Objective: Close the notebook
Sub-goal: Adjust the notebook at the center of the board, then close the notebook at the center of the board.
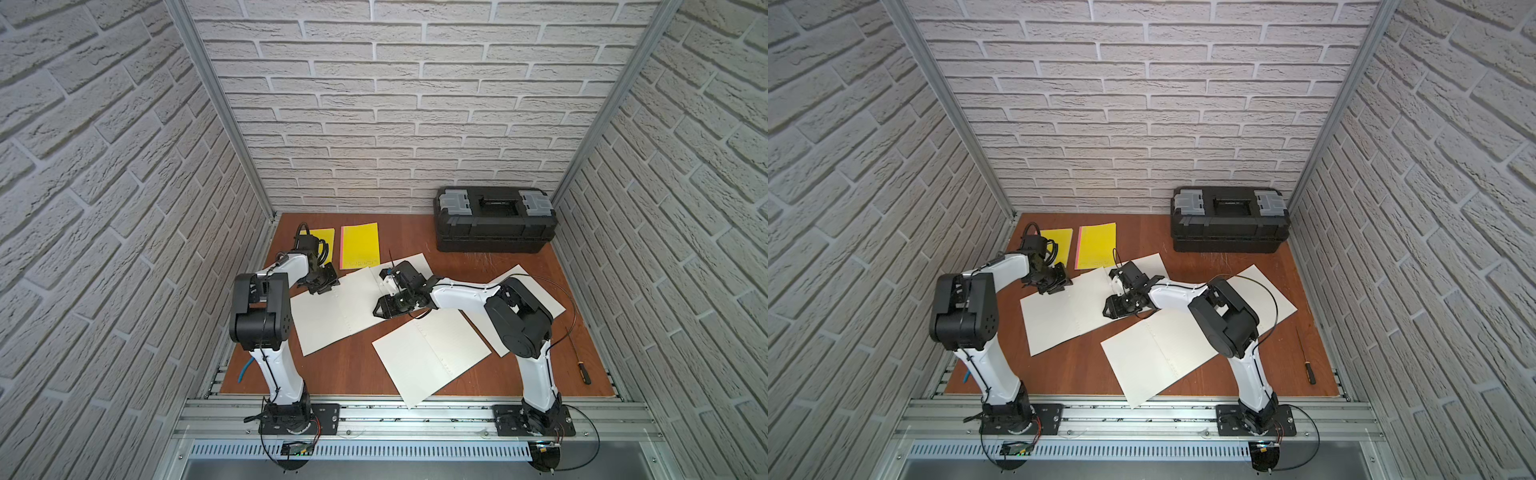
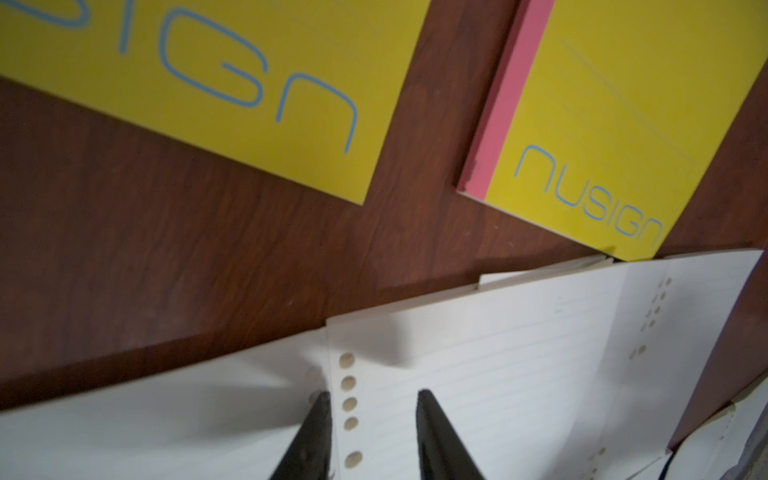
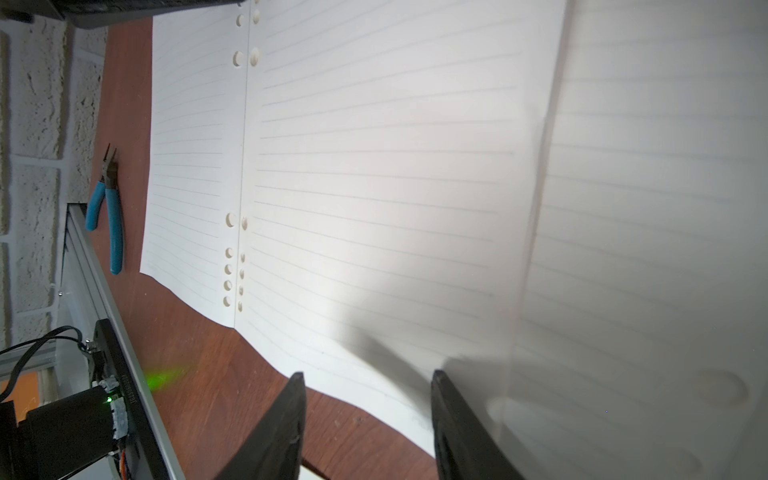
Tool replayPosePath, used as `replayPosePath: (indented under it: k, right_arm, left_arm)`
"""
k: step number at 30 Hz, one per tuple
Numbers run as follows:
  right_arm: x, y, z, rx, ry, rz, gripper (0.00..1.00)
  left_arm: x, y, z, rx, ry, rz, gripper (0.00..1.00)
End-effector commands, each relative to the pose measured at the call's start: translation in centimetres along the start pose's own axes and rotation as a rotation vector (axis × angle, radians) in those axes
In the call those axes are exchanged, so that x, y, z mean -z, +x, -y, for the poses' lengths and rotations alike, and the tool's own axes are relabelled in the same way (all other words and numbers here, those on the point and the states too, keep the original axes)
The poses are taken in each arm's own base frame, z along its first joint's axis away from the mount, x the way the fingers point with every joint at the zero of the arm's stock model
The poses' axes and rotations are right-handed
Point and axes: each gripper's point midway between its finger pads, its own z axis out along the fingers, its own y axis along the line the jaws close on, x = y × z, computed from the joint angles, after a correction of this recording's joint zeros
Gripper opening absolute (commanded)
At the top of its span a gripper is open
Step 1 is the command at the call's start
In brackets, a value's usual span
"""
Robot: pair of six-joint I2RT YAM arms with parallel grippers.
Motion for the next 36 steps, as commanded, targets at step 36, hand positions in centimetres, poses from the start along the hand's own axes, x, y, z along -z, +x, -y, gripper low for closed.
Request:
replayPosePath:
  k: [36]
  right_arm:
    - [7.2, 10.2, 5.4, -0.083, 0.296, -0.059, 0.41]
  left_arm:
    - [7.3, 5.8, 0.4, 0.033, -0.003, 0.146, 0.40]
